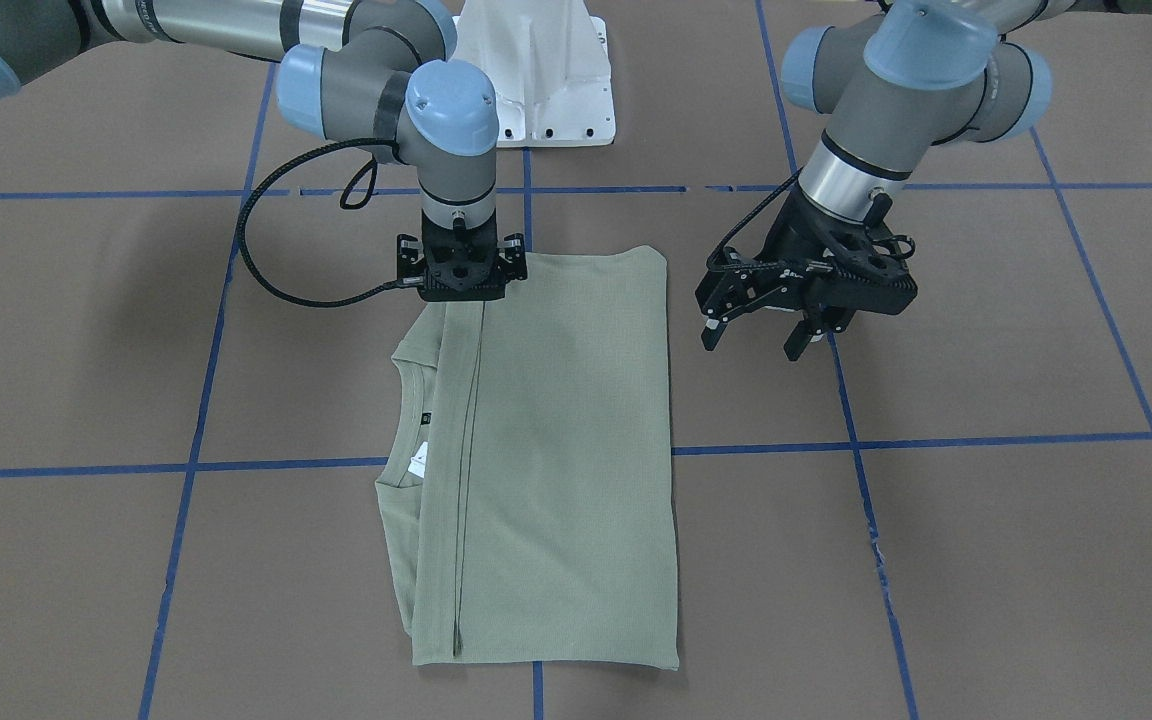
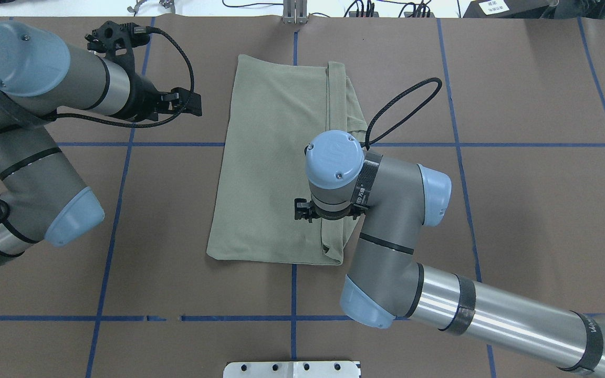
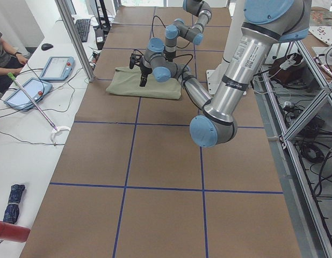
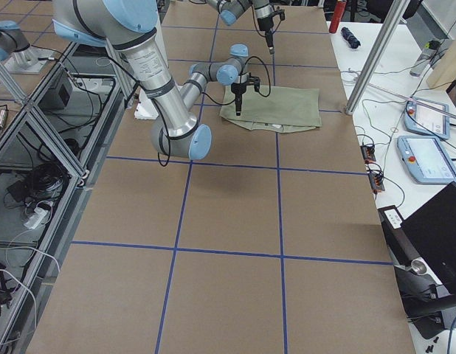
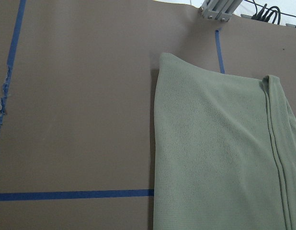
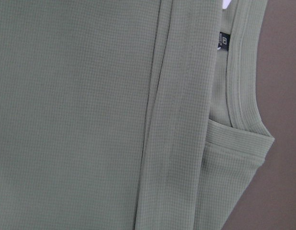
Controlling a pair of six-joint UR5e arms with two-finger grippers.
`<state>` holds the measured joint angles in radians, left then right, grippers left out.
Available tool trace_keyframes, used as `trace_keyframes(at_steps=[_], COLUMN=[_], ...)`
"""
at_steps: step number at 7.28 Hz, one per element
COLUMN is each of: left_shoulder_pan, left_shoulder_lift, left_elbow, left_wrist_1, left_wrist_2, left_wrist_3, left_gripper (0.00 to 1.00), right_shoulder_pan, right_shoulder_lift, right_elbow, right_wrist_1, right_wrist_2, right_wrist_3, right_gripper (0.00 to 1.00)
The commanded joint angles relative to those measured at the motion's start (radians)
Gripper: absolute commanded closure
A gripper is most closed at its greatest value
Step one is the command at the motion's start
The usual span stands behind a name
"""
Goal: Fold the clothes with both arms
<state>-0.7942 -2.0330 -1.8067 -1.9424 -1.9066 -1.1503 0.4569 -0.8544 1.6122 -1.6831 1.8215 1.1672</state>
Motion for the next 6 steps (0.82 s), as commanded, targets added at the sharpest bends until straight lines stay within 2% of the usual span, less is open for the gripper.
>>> trace_keyframes(at_steps=[1,6], left_shoulder_pan=[0.01,0.01], left_shoulder_lift=[0.001,0.002], left_elbow=[0.004,0.007], left_wrist_1=[-0.001,-0.001], left_wrist_2=[0.0,0.0], left_wrist_3=[0.0,0.0], left_gripper=[0.0,0.0], right_shoulder_pan=[-0.016,-0.035], right_shoulder_lift=[-0.002,-0.026], right_elbow=[-0.032,-0.012], right_wrist_1=[-0.001,-0.032], right_wrist_2=[-0.011,0.007], right_wrist_3=[-0.015,-0.017], right_gripper=[0.0,0.0])
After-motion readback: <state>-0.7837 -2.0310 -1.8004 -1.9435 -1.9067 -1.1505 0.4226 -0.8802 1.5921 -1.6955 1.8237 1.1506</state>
